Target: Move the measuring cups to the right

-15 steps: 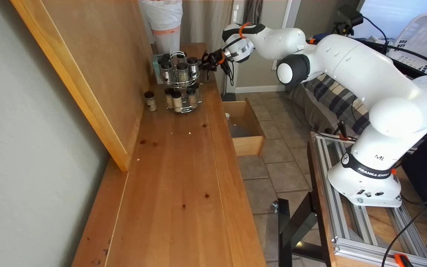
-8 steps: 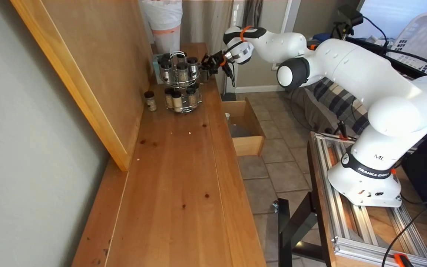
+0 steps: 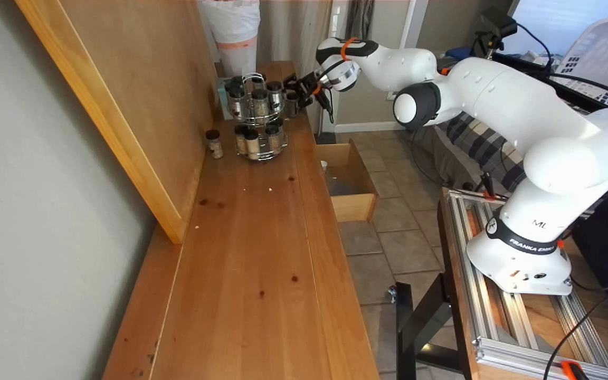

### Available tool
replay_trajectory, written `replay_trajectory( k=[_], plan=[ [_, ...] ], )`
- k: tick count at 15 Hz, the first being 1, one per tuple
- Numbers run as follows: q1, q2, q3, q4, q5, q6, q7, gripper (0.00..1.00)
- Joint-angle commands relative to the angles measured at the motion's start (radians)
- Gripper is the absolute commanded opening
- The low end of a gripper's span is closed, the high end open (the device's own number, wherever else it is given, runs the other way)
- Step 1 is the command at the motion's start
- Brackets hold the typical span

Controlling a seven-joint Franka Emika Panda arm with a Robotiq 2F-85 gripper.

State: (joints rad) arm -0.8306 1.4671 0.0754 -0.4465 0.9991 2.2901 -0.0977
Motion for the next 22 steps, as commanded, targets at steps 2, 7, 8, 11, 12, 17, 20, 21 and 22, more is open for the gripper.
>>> replay_trajectory(
  k=[2, 7, 8, 11, 12, 17, 20, 21, 22],
  plan=[
    [-0.02, -0.034, 0.018, -0.011, -0.103, -0.006, 0.04, 1.0],
    [-0.048, -0.075, 0.021, -0.015, -0.192, -0.052, 0.071, 1.0],
    [-0.054, -0.085, 0.024, -0.013, -0.208, -0.067, 0.071, 1.0],
    [-0.093, -0.14, 0.056, 0.006, -0.248, -0.182, 0.025, 1.0],
    [-0.105, -0.164, 0.066, 0.009, -0.259, -0.218, -0.003, 1.0],
    [-0.157, -0.301, 0.087, 0.042, -0.356, -0.505, -0.138, 1.0],
    [-0.163, -0.362, 0.099, 0.058, -0.409, -0.613, -0.234, 1.0],
    [-0.159, -0.376, 0.105, 0.063, -0.424, -0.639, -0.268, 1.0],
    [-0.155, -0.387, 0.114, 0.069, -0.441, -0.667, -0.302, 1.0]
  ],
)
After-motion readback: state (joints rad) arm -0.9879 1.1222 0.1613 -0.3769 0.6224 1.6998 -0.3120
